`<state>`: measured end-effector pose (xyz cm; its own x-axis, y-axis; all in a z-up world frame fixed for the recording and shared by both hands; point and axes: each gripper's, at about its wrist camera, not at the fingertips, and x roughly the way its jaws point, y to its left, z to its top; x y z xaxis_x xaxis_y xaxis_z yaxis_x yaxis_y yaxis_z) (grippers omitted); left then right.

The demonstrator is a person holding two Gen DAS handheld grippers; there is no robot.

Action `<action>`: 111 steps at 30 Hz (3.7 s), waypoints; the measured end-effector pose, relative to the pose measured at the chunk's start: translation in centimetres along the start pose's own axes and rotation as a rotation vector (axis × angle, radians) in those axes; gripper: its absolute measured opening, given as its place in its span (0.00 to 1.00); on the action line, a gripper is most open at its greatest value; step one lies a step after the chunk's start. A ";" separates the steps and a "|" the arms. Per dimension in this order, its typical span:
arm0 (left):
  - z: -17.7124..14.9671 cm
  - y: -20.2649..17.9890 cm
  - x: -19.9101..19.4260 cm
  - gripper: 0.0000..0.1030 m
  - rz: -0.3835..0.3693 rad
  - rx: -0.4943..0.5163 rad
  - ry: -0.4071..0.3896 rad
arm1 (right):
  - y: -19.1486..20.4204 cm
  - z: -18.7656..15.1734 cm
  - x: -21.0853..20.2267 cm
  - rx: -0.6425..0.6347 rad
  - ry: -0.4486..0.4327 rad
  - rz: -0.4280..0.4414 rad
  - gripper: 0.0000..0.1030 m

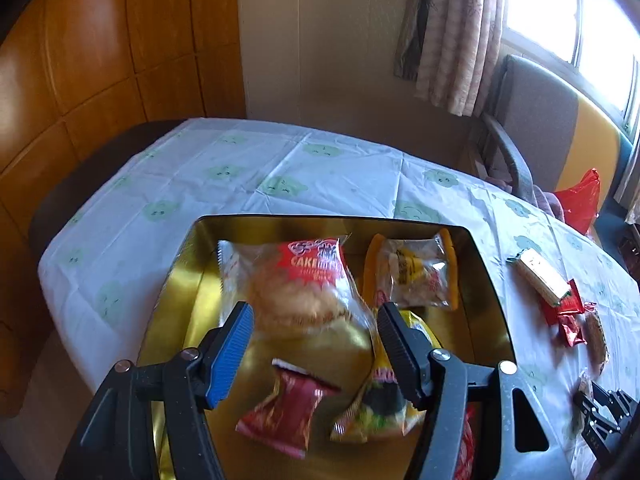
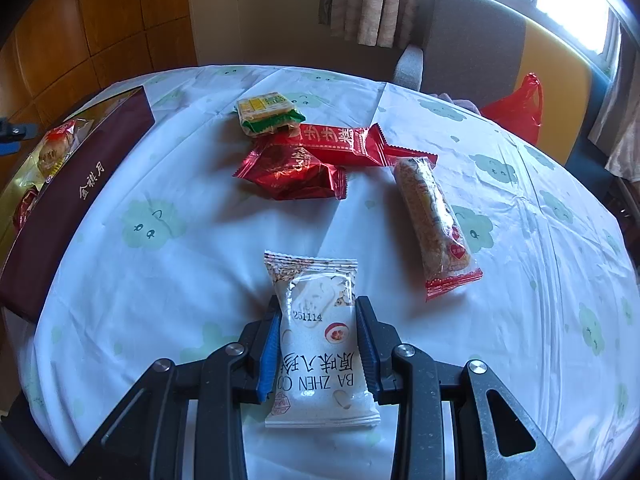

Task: Organize snacks
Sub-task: 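Open the left gripper to release the cake packet inside the tin, then carry the white packet over the tin with the right gripper and release it, then move both open grippers back from the tin toward the remaining snacks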

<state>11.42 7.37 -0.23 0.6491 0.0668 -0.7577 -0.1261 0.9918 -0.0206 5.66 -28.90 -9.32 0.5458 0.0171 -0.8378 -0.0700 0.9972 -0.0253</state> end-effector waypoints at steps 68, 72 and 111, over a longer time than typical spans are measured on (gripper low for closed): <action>-6.7 5.2 -5.0 0.64 0.029 -0.071 0.003 | 21.8 7.5 -4.6 -0.114 0.002 0.556 0.36; -6.9 5.2 -4.6 0.64 0.026 -0.069 0.014 | 23.3 6.4 -3.2 -0.155 0.041 0.527 0.36; -7.7 0.4 -6.5 0.64 0.007 0.080 -0.020 | 18.3 3.9 -9.0 -0.093 -0.197 0.341 0.65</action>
<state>1.40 6.52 -0.32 0.6638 0.0753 -0.7442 -0.0709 0.9968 0.0376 2.75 -10.47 -0.12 0.6272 0.3686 -0.6861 -0.3450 0.9213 0.1795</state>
